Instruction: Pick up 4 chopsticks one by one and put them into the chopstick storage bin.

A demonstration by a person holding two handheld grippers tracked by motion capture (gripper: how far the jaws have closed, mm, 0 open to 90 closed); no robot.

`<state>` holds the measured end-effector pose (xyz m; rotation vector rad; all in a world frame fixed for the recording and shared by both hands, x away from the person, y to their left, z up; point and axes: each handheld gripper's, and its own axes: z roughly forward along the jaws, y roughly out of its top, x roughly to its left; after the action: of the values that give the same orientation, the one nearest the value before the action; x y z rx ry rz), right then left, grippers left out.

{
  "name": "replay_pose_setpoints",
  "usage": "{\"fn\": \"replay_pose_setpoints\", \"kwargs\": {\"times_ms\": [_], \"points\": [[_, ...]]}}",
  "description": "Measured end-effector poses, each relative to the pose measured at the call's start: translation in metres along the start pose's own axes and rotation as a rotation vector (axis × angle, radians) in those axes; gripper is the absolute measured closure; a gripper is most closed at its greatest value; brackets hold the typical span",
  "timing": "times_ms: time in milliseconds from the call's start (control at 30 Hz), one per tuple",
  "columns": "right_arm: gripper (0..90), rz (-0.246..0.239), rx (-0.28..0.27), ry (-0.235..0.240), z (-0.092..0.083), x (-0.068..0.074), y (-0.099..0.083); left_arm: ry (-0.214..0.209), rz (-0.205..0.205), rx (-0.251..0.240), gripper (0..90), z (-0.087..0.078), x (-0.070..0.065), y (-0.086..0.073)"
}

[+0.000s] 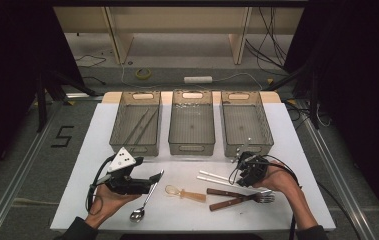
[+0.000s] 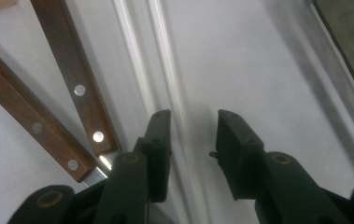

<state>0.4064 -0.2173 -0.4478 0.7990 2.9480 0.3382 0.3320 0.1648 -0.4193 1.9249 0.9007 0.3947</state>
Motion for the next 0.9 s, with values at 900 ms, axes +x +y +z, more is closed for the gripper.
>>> {"fn": "replay_pose_setpoints", "kwargs": {"times_ms": [900], "points": [[80.7,-0.040,0.051,0.020,0.0091,-0.0013,0.0059,0.000,0.020,0.016,17.0,0.0010,-0.0012,-0.0004]]}}
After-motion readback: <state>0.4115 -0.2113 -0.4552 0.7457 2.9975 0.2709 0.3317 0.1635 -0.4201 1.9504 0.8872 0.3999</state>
